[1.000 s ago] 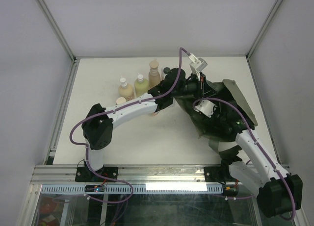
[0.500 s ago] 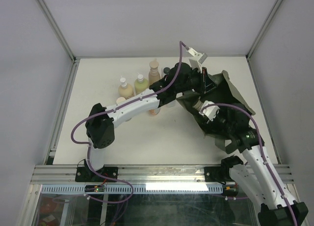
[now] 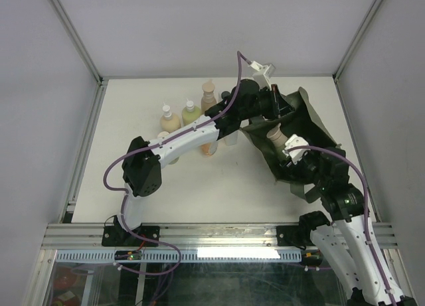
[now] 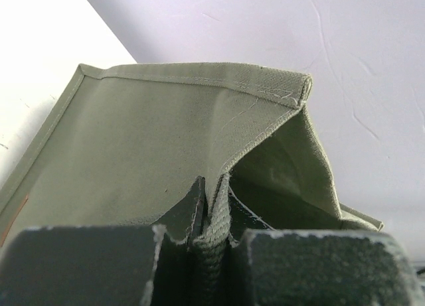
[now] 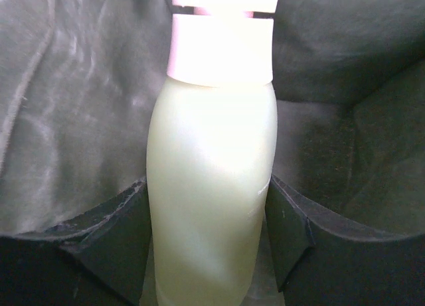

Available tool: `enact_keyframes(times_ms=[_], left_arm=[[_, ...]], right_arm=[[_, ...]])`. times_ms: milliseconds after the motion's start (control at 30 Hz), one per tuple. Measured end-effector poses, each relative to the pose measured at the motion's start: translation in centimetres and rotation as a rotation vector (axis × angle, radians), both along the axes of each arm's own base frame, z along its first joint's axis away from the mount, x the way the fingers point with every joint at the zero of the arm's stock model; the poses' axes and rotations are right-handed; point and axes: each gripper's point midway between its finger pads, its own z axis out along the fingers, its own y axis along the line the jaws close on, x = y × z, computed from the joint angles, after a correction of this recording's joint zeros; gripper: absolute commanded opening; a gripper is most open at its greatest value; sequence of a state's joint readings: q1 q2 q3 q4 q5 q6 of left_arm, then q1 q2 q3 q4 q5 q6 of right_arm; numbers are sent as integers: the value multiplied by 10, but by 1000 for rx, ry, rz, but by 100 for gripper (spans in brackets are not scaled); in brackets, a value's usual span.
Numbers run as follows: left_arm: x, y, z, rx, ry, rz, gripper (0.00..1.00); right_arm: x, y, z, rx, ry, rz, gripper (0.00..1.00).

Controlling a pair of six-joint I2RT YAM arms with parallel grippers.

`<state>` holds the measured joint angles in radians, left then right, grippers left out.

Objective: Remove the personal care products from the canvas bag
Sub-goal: Take out the care product from the canvas bag, then adjust the canvas bag at the center of the board.

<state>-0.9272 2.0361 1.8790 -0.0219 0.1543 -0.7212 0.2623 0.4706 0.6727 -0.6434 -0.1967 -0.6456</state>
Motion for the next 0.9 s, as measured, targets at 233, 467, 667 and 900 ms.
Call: enact_keyframes(times_ms=[233, 467, 667, 900], left_arm=[[12, -3, 1, -10, 51, 45, 0], [18, 2, 4, 12, 67, 93, 4], [20, 4, 8, 23, 49, 107, 30], [24, 6, 15, 50, -28, 111, 52]], right_arm=[[-4, 2, 35, 101, -72, -33, 0], [2, 1, 65, 205, -136, -95, 0], [18, -2, 86, 293, -152, -176, 0], [33, -6, 133, 355, -208, -242, 0]])
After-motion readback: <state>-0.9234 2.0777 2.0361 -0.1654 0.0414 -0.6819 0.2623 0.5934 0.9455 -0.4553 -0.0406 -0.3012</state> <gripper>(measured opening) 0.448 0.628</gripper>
